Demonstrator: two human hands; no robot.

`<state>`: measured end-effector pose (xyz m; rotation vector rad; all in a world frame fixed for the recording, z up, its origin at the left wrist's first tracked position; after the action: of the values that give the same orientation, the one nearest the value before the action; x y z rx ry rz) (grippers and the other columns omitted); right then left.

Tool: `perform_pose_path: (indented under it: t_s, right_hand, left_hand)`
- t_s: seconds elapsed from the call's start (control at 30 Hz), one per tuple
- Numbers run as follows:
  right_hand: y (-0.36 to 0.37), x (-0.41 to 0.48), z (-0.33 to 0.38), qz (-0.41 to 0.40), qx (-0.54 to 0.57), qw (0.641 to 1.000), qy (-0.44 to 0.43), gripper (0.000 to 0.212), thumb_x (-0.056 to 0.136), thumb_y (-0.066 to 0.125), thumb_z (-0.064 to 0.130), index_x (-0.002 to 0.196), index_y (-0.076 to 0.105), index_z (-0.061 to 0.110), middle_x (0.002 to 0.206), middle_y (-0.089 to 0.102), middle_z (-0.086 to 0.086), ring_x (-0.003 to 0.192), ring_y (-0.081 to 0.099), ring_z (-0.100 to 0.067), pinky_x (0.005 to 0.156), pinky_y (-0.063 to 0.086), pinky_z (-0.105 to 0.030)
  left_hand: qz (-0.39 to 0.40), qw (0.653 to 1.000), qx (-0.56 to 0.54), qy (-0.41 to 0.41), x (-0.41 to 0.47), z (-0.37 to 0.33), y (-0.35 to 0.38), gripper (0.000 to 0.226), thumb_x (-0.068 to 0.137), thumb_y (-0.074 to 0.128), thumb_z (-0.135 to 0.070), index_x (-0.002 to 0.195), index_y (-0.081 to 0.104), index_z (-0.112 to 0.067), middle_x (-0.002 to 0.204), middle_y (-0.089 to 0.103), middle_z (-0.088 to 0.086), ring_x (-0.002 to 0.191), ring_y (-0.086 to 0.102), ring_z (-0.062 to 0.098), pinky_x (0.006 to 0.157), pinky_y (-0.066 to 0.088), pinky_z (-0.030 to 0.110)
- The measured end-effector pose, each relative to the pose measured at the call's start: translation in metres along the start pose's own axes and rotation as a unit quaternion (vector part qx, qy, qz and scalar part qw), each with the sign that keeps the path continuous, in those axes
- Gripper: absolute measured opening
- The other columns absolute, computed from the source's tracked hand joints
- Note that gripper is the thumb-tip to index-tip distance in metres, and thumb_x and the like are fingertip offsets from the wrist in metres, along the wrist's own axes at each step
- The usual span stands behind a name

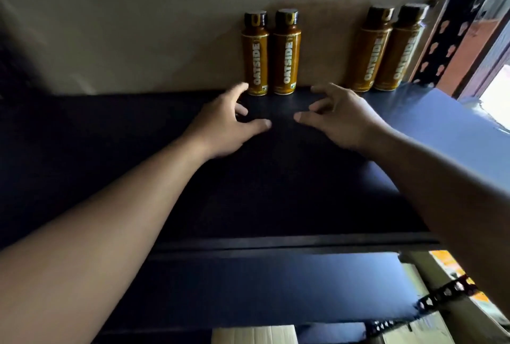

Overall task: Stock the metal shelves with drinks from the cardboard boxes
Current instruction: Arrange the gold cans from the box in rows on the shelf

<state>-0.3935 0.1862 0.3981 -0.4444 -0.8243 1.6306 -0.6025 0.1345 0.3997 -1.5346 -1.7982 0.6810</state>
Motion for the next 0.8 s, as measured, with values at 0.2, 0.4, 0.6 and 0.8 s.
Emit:
perform_pose_path:
  t_s: [0.2,0.4,0.6,0.8]
  right_hand:
    - [0.010,-0.110,0.030,0.026,-0.181,0.976,-0.115,0.055,0.090,0.057,0.065,0.132,0.065,0.030,0.135,0.064,0.009,0.125,0.058,-0.017,0.101,0.045,-0.033]
    - [0.017,-0.206,0.034,-0.092,-0.164,0.964,-0.189,0.057,0.096,0.049,0.058,0.138,0.062,0.023,0.149,0.057,0.003,0.142,0.047,-0.019,0.116,0.034,-0.039]
    - [0.068,-0.294,-0.018,-0.083,-0.082,0.970,-0.213,0.049,0.097,0.057,0.046,0.135,0.064,0.015,0.151,0.053,-0.005,0.147,0.039,-0.026,0.118,0.034,-0.042]
    - [0.225,-0.359,-0.156,0.390,-0.196,0.900,0.007,0.062,0.097,0.056,0.057,0.153,0.038,0.039,0.143,0.059,0.002,0.128,0.056,-0.025,0.103,0.048,-0.043]
  left_hand:
    - [0.023,0.991,0.077,0.109,-0.095,-0.030,0.012,0.040,0.090,0.069,-0.050,0.124,0.067,-0.029,0.125,0.062,-0.014,0.079,0.059,-0.006,0.068,0.040,0.007]
    - [-0.126,0.975,0.090,0.158,-0.179,-0.048,0.015,0.035,0.095,0.060,-0.048,0.113,0.073,-0.020,0.118,0.067,-0.009,0.105,0.063,0.011,0.088,0.052,0.034]
    - [-0.180,0.968,0.055,0.166,-0.289,-0.016,0.089,0.039,0.096,0.066,-0.029,0.128,0.067,-0.008,0.137,0.057,0.009,0.131,0.051,0.024,0.109,0.041,0.034]
    - [0.241,0.956,0.050,-0.162,-0.361,0.138,0.251,0.062,0.091,0.066,-0.052,0.148,0.043,-0.041,0.132,0.057,-0.007,0.120,0.056,0.014,0.099,0.050,0.037]
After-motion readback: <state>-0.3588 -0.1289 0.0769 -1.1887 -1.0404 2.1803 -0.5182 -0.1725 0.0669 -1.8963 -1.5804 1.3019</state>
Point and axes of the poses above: each hand's wrist, its own x-axis towards the middle knuckle, its own y-axis out of the palm, z = x × y, the point moved 10 cm from there along x, towards the middle knuckle
